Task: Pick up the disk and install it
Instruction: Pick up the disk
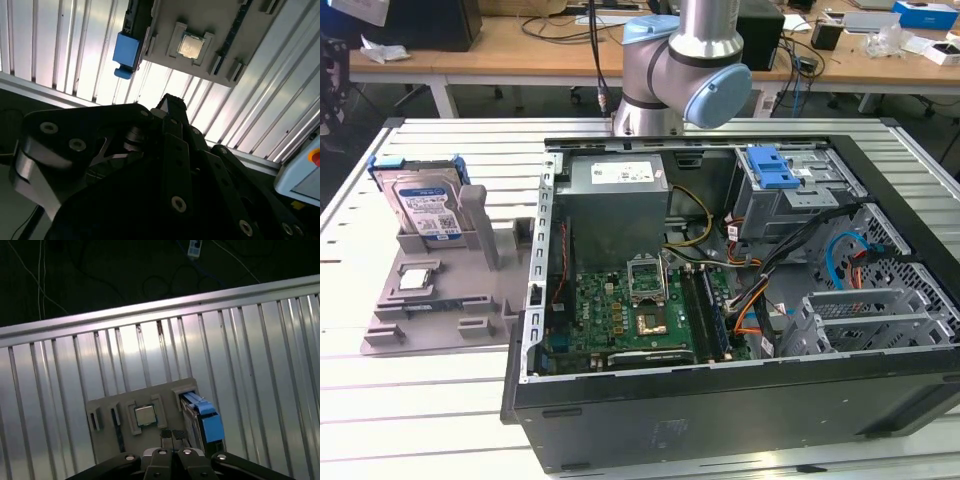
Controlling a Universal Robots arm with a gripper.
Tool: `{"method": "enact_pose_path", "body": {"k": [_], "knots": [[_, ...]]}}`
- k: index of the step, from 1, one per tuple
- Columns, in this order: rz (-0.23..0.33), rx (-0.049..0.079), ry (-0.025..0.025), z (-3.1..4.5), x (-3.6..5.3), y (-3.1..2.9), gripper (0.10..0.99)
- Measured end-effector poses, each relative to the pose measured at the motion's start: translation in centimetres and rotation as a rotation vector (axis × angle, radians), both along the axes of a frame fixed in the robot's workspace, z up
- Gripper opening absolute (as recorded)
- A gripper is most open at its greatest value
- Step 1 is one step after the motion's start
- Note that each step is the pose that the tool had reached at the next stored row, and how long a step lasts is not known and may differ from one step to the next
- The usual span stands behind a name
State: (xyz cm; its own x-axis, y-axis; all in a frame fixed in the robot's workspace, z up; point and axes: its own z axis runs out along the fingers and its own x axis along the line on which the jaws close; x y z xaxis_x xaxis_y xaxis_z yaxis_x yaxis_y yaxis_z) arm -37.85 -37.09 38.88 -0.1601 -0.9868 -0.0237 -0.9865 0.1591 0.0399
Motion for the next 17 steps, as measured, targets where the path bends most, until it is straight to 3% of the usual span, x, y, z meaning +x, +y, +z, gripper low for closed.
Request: {"method": "enact_pose_path", "body": {"k": [8,11,12,17], "knots": [[0.008,0.0,-0.0001,0.0,0.0,0.01,0.106],[0.009,0.0,0.0,0.0,0.0,0.01,0.169],[0.009,0.0,-0.0001,0.0,0.0,0.01,0.294],[0.011,0.0,0.0,0.0,0.0,0.02,0.596]]}}
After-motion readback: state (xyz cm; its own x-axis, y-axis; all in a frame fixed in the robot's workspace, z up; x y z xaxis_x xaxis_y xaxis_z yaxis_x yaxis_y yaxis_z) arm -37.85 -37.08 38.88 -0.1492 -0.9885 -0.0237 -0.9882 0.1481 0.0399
